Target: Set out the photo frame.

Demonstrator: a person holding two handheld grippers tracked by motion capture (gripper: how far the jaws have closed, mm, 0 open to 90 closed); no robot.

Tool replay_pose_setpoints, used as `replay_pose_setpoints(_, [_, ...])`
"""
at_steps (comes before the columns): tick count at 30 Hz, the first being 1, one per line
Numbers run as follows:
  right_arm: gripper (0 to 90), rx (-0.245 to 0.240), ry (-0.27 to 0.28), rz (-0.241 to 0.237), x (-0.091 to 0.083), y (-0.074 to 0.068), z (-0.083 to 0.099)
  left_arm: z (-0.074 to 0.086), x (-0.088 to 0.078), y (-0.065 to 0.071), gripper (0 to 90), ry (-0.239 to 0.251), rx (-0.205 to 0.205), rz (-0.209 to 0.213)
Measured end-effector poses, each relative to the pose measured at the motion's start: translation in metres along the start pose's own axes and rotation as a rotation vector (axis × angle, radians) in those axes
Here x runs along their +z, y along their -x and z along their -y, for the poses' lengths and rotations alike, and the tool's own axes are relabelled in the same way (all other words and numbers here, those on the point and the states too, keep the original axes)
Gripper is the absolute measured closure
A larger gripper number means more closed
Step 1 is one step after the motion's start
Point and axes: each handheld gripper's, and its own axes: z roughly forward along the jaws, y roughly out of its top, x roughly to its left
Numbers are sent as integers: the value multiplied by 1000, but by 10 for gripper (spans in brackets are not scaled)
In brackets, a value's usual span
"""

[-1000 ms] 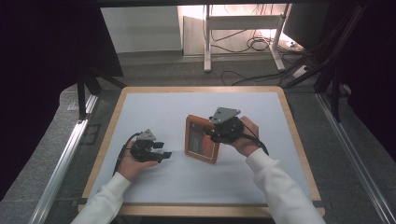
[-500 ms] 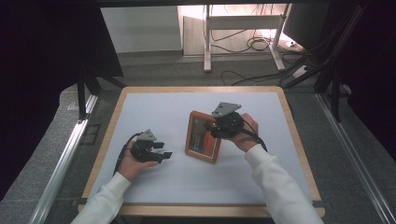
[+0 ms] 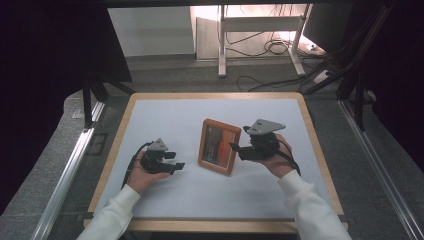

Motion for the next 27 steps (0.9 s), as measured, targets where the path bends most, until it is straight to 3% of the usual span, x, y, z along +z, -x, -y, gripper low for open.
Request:
replay_pose_setpoints(11, [258,114,-20,16,-27,1,57,-8,4,4,417,11,-3,-4])
replay_pose_setpoints(20, [254,158,-56,42,-29,6,89,-13,15,8,416,-11,12,-17])
replay_pose_setpoints(23, [250,157,-60,45,-28,8,92,-17,16,9,532,-1,15,-11])
replay_pose_setpoints(27, [239,151,-71,50,-25,7,94,-26,23,7,792,10,18,-15])
